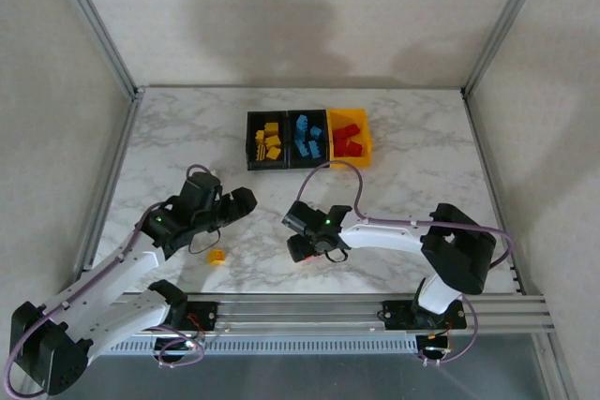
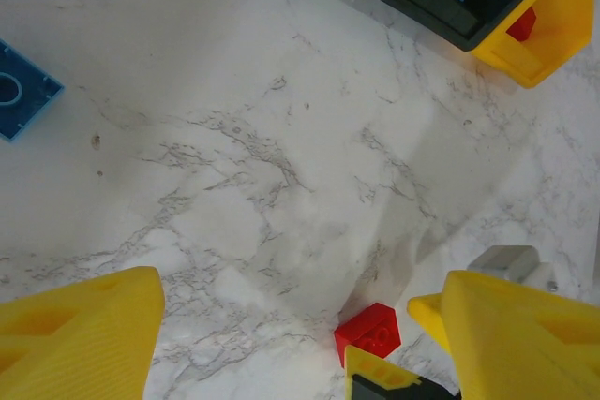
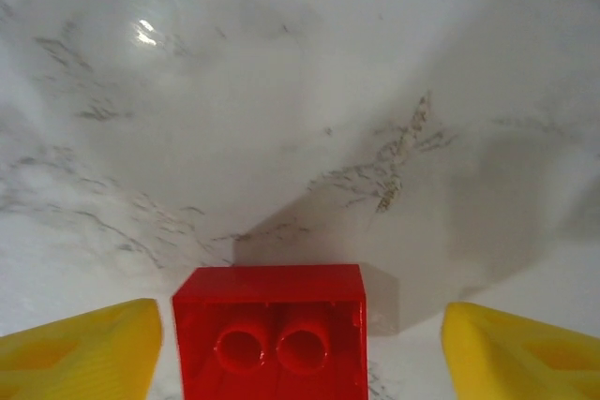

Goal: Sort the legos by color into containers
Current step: Pick up the lego from the bottom-center of the table, then place the lego in the container.

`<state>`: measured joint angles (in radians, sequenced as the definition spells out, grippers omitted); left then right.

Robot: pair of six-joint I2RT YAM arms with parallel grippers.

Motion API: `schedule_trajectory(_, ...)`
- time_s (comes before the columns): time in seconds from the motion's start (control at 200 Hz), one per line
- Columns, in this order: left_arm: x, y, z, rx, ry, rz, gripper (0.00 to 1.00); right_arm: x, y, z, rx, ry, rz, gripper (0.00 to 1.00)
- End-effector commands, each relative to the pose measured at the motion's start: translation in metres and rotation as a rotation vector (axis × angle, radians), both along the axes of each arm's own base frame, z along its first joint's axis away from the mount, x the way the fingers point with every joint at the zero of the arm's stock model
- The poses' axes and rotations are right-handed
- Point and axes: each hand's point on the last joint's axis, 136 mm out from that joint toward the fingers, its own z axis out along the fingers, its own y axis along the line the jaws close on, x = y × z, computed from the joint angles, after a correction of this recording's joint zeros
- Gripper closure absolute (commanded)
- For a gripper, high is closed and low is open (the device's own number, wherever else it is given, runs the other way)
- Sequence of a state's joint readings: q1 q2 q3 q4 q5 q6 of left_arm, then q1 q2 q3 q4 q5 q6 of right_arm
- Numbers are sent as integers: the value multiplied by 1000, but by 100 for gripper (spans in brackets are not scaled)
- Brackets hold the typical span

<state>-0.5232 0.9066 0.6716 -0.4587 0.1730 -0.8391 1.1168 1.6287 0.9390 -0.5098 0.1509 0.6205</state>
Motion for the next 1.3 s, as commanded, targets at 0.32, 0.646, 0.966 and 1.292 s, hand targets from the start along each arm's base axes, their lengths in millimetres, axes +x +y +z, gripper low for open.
schedule_trajectory(0.32,-7,0,-8,2,27,0,22,-7,-1,-1,-41,-7,30,59)
schedule_trajectory(0.646,15,-29,13,-115,-59,-34,22,90,-19,82,78,-202,-139,59)
schedule_trajectory(0.966,49,-82,35,-127,-109,-97,23,211,-66,125,131,-324,-373,58)
schedule_trajectory(1.292,67,-105,36,-119,-107,-116,23,303,-96,110,121,-342,-503,58)
